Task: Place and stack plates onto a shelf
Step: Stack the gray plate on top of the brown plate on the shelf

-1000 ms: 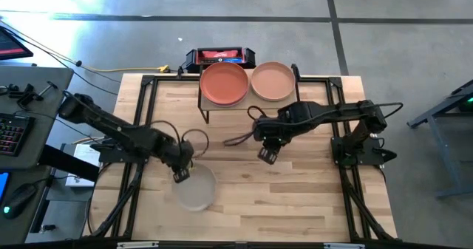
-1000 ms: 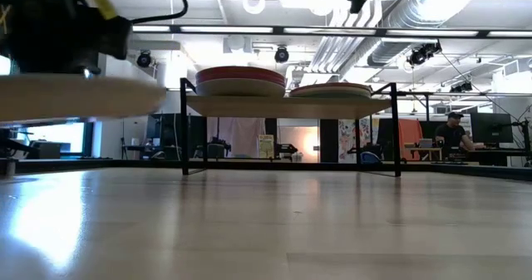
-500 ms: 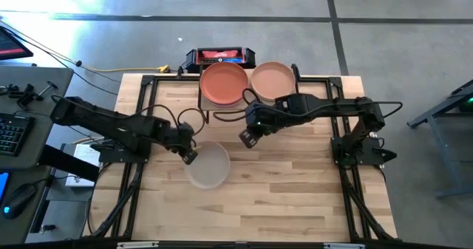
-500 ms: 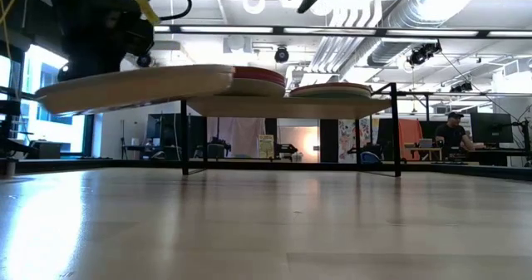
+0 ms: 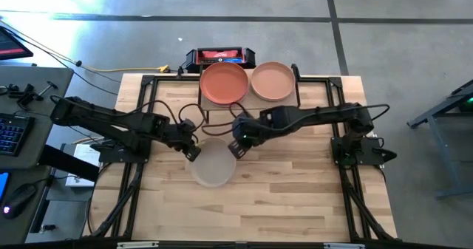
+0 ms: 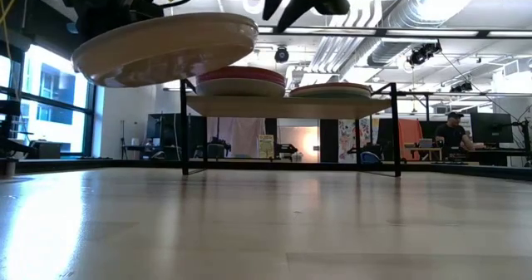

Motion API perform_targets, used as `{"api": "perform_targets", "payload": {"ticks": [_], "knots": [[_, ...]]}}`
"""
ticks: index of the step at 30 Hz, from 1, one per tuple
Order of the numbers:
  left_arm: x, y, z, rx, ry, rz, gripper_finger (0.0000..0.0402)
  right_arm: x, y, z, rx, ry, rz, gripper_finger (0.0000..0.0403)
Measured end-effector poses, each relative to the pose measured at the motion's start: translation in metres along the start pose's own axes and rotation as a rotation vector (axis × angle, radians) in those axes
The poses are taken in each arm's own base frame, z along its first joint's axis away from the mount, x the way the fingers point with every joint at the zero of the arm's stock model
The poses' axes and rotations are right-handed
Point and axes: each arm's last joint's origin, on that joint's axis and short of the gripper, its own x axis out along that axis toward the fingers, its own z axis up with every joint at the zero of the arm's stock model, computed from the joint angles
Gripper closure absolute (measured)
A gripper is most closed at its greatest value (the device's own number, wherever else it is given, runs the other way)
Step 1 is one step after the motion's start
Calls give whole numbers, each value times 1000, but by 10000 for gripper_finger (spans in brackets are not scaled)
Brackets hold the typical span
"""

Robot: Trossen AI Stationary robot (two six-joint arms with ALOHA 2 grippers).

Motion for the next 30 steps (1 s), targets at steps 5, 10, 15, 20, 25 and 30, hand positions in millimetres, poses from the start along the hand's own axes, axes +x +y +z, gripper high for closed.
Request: {"api": "perform_targets", "payload": {"ticks": [5, 10, 15, 20, 25, 30], "knots": [[0, 0, 0, -14, 3, 2, 401, 13, 8, -7, 9, 18, -7, 302], [0, 0, 0, -15, 3, 4, 401, 26, 17, -12, 5, 30, 17, 302], [0, 1, -1, -15, 6, 13, 401, 30, 22, -15, 11, 31, 32, 302], [6, -1, 0, -8, 13, 24, 401, 30, 23, -14, 13, 20, 39, 302], [14, -2, 1, -6, 23, 39, 401, 36, 22, -16, 7, 35, 12, 302], [18, -3, 1, -3, 30, 49, 401, 51, 24, -19, -6, 76, 5, 302]]}}
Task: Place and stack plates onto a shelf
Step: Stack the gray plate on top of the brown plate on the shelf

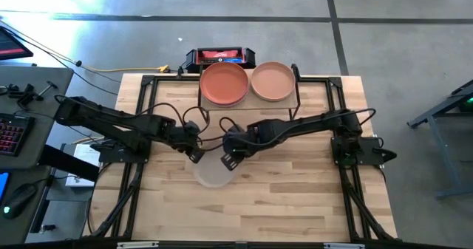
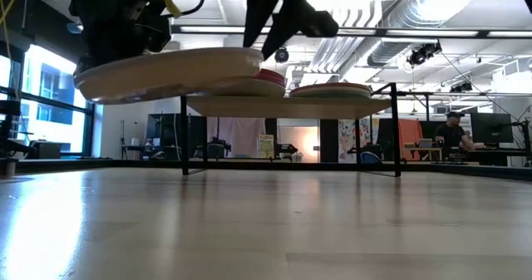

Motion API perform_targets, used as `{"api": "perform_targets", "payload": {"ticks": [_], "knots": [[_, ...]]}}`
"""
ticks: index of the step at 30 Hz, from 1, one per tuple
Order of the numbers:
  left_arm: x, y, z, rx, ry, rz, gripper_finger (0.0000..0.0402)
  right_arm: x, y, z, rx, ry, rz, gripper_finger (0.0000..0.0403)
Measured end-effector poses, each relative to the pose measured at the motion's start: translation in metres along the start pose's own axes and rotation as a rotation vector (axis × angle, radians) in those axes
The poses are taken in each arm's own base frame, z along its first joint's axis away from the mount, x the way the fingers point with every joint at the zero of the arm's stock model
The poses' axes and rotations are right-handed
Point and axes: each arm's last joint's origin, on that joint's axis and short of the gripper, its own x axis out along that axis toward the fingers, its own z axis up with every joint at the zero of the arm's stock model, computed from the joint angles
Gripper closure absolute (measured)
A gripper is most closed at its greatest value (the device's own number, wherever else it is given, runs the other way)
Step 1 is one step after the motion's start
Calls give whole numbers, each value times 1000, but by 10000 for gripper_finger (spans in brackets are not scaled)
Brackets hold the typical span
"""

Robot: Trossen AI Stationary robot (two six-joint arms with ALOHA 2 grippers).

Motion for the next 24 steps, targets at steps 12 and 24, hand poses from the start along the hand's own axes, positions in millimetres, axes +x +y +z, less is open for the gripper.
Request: {"api": "perform_targets", "payload": {"ticks": [12, 24], "knots": [[0, -1, 1, 8, -7, -10, 401, 12, -4, 2, -15, 21, -41, 316], [0, -4, 4, 19, -58, -40, 401, 13, -9, 4, -63, 37, -62, 396]]}}
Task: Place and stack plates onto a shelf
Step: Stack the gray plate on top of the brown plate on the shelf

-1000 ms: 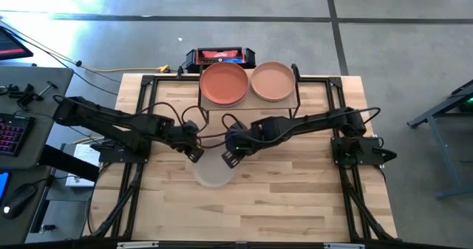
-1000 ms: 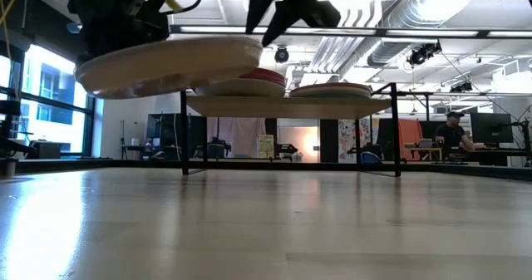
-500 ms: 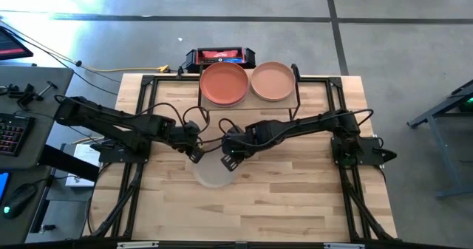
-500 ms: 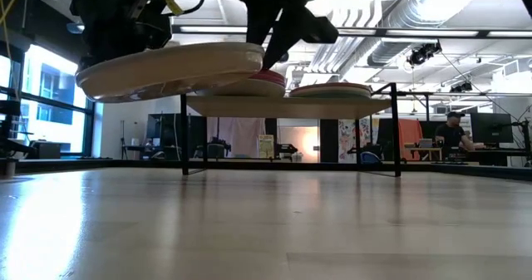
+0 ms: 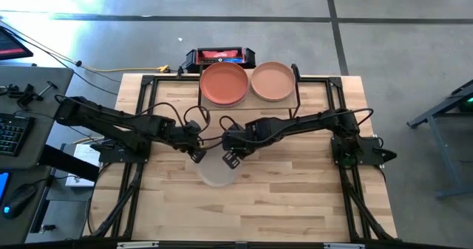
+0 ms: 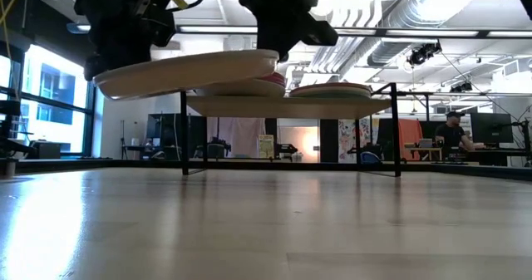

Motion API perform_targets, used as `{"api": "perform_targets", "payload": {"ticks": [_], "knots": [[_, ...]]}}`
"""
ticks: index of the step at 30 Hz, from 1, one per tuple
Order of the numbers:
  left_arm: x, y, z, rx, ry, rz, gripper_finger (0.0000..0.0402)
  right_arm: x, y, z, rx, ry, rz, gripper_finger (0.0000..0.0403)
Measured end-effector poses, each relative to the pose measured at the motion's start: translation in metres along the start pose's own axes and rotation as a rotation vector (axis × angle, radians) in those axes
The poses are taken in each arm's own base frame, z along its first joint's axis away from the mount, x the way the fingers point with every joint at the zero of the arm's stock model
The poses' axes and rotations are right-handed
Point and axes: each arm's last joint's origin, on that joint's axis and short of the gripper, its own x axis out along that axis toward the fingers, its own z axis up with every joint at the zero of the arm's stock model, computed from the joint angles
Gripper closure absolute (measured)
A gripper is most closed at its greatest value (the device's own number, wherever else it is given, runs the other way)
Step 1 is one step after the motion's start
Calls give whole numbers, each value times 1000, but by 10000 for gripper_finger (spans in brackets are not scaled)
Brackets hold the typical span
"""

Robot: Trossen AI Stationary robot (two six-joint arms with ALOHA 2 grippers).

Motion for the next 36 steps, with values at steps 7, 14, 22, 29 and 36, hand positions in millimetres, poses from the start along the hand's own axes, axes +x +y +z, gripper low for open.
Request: {"api": "perform_targets", "payload": {"ticks": [7, 14, 22, 29, 36], "knots": [[0, -1, 1, 29, -7, -7, 388, 0, -2, -1, -19, 14, -17, 401], [0, -1, 0, 52, -6, -6, 375, 0, -2, -1, -24, 16, -17, 402], [0, -4, 2, 57, -10, -51, 353, 0, -2, -2, -28, 21, -18, 403], [0, -6, 5, 29, 25, -117, 312, 0, -2, -2, -28, 23, -16, 402], [-1, -6, 9, -13, 42, -168, 285, 0, -1, -3, -30, 25, -16, 402]]}}
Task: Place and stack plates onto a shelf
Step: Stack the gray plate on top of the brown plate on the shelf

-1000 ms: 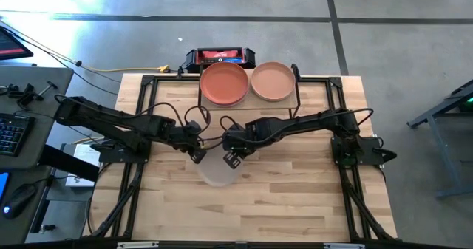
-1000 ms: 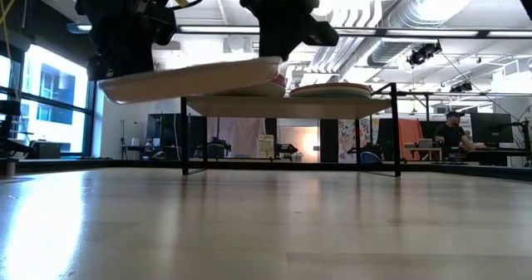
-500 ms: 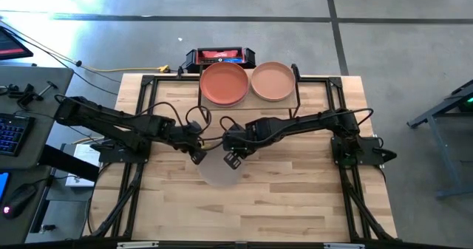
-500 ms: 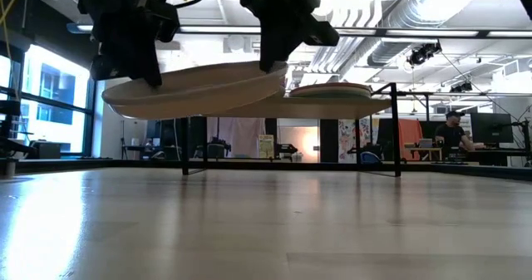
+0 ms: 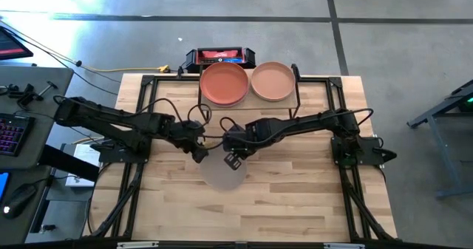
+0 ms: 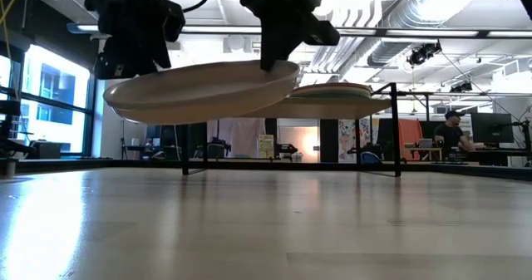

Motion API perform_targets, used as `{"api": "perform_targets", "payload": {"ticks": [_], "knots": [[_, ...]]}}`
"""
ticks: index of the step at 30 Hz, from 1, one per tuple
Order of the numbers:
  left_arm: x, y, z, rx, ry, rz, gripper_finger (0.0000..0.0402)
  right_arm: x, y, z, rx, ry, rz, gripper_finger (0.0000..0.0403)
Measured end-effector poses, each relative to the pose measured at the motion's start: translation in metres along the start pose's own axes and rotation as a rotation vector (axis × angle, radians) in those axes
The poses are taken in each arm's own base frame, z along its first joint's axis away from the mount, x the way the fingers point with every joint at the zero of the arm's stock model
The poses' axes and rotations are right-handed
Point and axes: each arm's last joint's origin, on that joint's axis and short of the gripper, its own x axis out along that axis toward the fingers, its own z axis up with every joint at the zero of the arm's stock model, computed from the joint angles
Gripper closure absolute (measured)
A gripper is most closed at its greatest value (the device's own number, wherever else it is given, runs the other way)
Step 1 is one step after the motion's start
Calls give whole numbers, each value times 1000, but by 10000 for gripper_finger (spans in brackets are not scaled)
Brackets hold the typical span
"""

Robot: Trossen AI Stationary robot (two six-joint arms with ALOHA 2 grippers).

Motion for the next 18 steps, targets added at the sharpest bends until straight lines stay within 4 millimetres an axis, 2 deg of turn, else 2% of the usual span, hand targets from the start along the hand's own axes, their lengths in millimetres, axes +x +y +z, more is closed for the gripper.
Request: {"api": "perform_targets", "payload": {"ticks": [18], "knots": [[-19, -4, 3, 35, -57, -87, 284, -1, -4, -8, -44, 68, -44, 403]]}}
